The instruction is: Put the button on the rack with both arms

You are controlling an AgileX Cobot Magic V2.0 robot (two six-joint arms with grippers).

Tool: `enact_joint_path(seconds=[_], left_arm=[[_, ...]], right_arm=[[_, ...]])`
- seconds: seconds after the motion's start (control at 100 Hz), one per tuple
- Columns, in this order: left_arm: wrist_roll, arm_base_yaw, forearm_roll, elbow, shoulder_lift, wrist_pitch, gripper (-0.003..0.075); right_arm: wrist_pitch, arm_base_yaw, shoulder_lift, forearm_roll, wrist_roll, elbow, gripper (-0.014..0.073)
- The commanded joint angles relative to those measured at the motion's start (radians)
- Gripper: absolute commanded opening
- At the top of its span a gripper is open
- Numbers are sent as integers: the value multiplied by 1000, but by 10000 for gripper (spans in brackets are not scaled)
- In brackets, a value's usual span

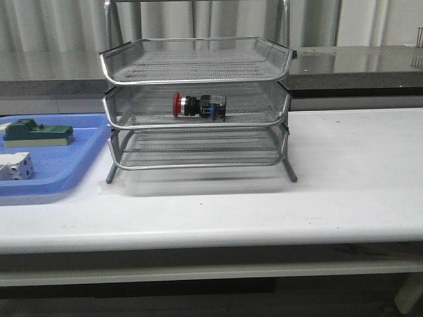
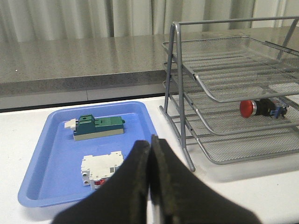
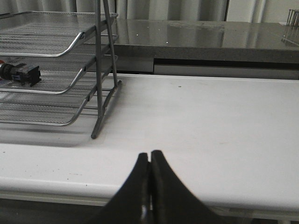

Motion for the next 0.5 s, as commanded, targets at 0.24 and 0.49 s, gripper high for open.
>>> enact_joint_path(seconds=[0.24, 0.49], left_arm=[[-10, 3, -12, -29, 7, -79, -20], [-10, 3, -12, -29, 7, -79, -20]], right_arm=[[-106, -9, -12, 1, 0, -16, -69], [-106, -9, -12, 1, 0, -16, -69]])
